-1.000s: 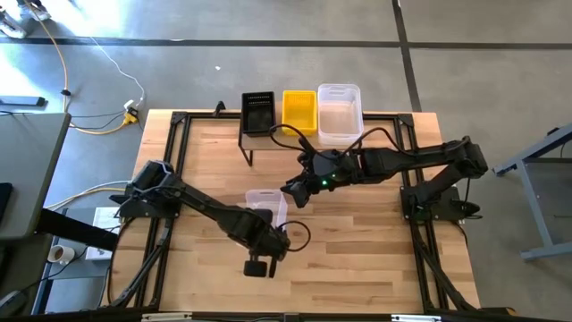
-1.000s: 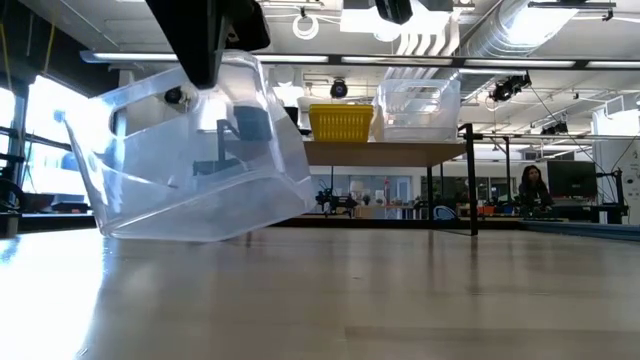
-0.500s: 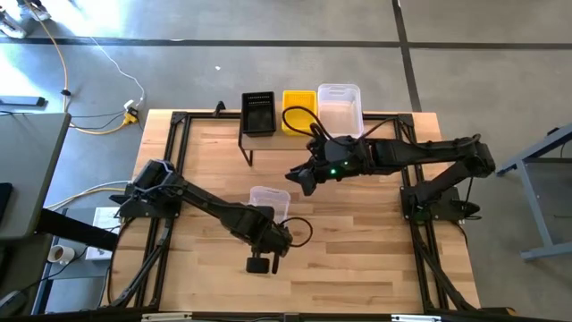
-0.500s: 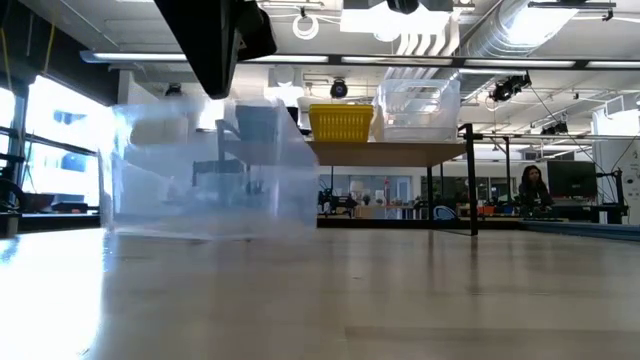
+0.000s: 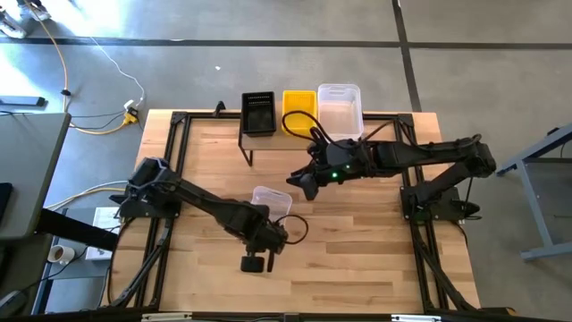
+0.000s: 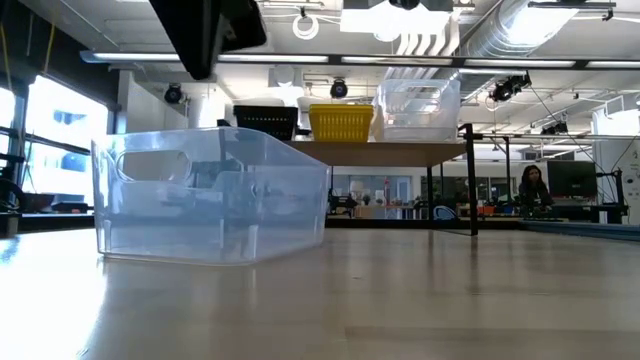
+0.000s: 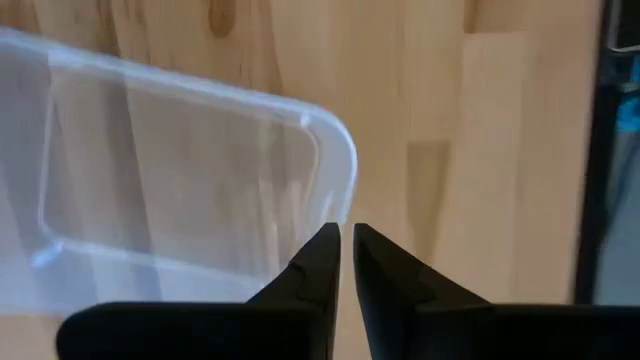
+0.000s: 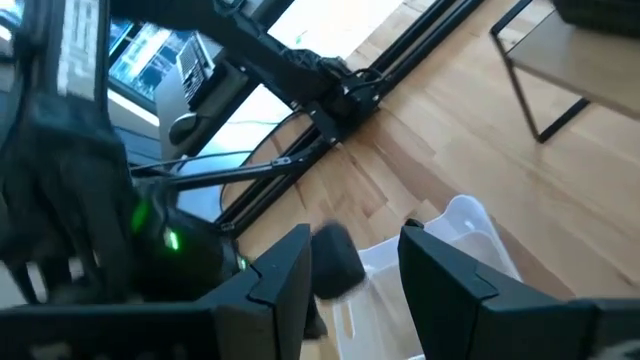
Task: Stack baskets on shelf by color
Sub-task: Move the transparent bin to the center of the table, then stack the transparent bin on top of the transparent bin on the shelf
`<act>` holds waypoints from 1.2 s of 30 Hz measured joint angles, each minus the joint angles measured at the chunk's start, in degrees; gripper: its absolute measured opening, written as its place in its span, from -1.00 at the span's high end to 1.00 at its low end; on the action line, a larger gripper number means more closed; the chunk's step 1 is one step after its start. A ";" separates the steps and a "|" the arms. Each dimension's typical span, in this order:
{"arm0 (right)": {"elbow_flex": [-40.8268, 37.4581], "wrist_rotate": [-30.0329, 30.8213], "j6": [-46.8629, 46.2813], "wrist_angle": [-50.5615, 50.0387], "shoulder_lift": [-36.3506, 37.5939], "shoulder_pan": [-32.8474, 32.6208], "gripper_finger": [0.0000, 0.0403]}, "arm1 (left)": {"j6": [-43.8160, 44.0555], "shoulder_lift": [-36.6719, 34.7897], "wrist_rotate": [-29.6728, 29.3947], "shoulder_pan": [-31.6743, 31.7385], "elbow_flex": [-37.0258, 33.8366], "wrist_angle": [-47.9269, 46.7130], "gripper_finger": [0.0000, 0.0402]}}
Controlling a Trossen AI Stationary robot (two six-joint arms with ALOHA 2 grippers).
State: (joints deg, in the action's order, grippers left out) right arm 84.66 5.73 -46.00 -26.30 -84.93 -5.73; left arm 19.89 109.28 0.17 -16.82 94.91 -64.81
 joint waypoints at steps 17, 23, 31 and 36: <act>-0.04 4.75 13.73 16.30 -2.45 -8.49 0.32 | 12.48 -20.49 -3.62 -4.88 0.02 -7.61 0.91; -0.06 -0.09 25.40 25.86 -6.08 -9.21 0.32 | 15.51 -27.74 -12.16 -6.26 0.02 -10.19 0.91; -0.09 -10.87 36.97 21.51 -11.55 -9.42 0.32 | 18.98 -32.98 -20.78 -6.66 -0.06 -12.37 0.91; -0.09 -12.23 46.05 13.63 -13.55 -9.49 0.32 | 18.12 -32.94 -22.29 -6.83 -0.04 -12.61 0.91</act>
State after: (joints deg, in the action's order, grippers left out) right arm 84.58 -6.50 0.06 -12.67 -98.47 -15.22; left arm 38.01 76.34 -22.13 -23.65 94.88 -77.42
